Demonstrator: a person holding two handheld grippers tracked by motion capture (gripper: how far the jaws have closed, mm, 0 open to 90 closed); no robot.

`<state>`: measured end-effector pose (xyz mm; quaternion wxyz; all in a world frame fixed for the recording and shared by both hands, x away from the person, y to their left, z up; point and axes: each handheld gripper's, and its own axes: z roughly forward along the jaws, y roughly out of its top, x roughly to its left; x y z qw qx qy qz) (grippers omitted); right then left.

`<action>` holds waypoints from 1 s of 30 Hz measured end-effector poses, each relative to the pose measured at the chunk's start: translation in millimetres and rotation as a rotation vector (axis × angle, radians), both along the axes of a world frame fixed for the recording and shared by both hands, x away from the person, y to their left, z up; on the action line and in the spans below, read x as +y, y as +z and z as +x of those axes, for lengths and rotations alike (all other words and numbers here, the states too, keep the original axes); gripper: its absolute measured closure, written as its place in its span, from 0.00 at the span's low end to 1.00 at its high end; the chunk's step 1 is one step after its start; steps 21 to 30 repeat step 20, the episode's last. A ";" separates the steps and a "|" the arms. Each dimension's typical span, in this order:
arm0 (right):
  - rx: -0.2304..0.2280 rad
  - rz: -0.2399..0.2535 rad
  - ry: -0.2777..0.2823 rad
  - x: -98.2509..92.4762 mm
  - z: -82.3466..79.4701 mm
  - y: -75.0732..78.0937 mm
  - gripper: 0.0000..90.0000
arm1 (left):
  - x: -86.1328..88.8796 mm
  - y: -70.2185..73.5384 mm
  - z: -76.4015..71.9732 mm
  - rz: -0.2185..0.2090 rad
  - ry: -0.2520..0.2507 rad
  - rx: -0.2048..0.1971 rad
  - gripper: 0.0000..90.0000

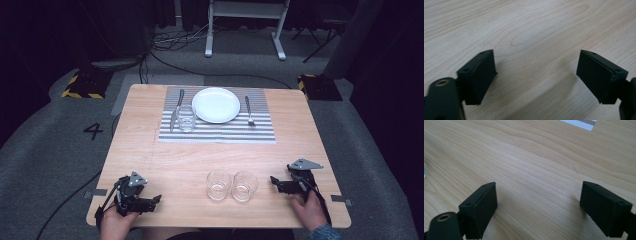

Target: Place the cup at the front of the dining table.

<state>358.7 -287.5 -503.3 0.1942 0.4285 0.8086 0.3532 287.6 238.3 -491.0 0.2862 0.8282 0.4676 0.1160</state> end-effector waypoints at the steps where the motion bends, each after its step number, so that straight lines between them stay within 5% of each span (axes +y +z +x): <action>1: 0.000 0.000 0.000 0.0 0.0 0.0 0.16 | 0.1 -0.7 -0.4 0.006 0.004 -0.015 0.17; 5: 0.000 0.000 0.000 0.0 0.0 0.0 0.16 | -0.5 -3.8 -2.4 0.025 0.009 -0.051 0.17; 8: 0.000 0.000 0.000 0.0 0.0 0.0 0.16 | 3.1 -12.4 -4.2 -0.018 0.005 -0.123 0.11; 14: -0.001 0.000 0.001 0.0 0.0 0.0 0.16 | 3.9 -14.7 -5.7 -0.024 0.016 -0.122 0.04; 30: -0.001 0.000 0.001 0.0 0.0 0.0 0.16 | 3.8 -15.7 -7.3 -0.031 0.020 -0.130 0.03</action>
